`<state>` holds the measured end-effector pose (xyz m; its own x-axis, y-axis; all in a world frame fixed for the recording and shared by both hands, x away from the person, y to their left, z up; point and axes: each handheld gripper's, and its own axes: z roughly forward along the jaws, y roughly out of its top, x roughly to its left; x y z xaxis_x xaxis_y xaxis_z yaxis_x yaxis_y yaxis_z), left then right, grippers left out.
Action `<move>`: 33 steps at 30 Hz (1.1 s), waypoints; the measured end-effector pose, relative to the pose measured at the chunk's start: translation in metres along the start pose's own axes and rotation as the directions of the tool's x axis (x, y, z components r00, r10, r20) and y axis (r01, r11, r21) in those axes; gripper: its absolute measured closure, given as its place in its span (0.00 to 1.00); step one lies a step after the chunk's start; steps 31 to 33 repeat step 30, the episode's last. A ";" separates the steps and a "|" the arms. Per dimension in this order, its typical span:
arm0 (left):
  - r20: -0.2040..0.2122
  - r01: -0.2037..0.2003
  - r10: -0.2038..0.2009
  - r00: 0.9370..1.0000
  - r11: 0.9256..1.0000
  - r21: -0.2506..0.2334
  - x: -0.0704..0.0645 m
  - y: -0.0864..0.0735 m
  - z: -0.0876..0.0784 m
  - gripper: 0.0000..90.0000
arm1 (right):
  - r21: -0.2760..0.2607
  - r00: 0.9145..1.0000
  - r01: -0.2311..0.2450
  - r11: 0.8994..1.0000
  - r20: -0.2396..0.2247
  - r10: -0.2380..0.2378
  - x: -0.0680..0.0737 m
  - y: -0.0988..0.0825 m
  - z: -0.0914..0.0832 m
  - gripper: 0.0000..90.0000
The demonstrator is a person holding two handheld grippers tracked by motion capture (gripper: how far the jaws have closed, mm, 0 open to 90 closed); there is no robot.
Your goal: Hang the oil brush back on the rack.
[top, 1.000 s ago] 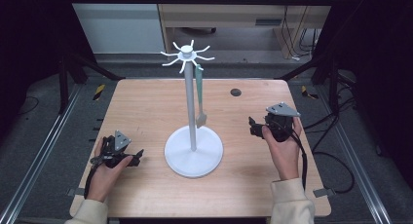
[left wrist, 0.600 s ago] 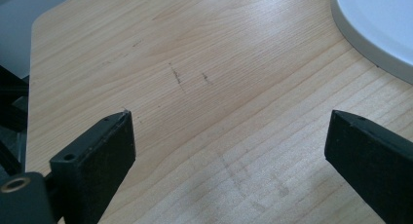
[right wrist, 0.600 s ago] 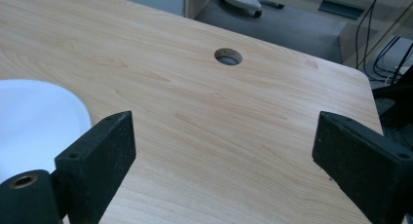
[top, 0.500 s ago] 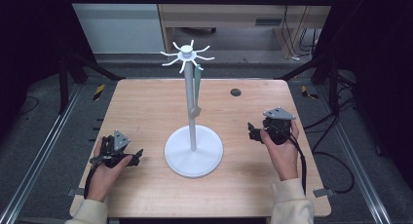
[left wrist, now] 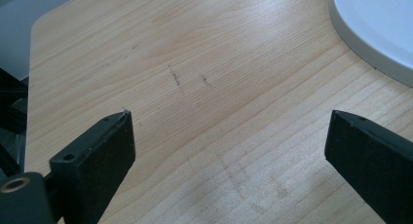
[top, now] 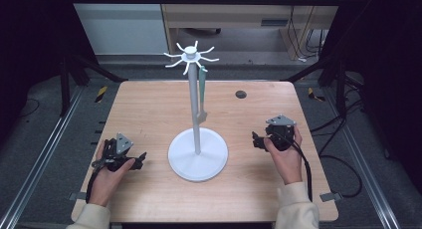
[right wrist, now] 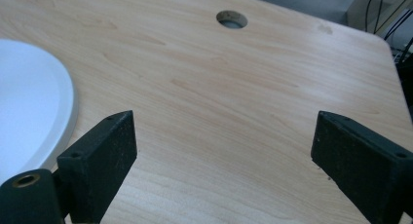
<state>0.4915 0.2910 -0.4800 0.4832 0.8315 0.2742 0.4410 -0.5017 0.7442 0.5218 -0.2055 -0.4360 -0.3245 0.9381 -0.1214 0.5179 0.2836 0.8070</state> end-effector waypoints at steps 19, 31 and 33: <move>0.005 0.003 -0.003 1.000 1.000 -0.005 0.000 0.000 0.000 0.04 | -0.019 0.997 -0.019 1.000 -0.078 0.017 0.008 -0.017 0.021 0.13; 0.007 0.015 -0.015 1.000 1.000 -0.007 0.002 -0.001 0.000 0.04 | -0.002 0.990 -0.056 0.998 -0.132 0.056 0.011 -0.020 0.026 0.13; 0.007 0.015 -0.015 1.000 1.000 -0.007 0.002 -0.001 0.000 0.04 | -0.002 0.990 -0.056 0.998 -0.132 0.056 0.011 -0.020 0.026 0.13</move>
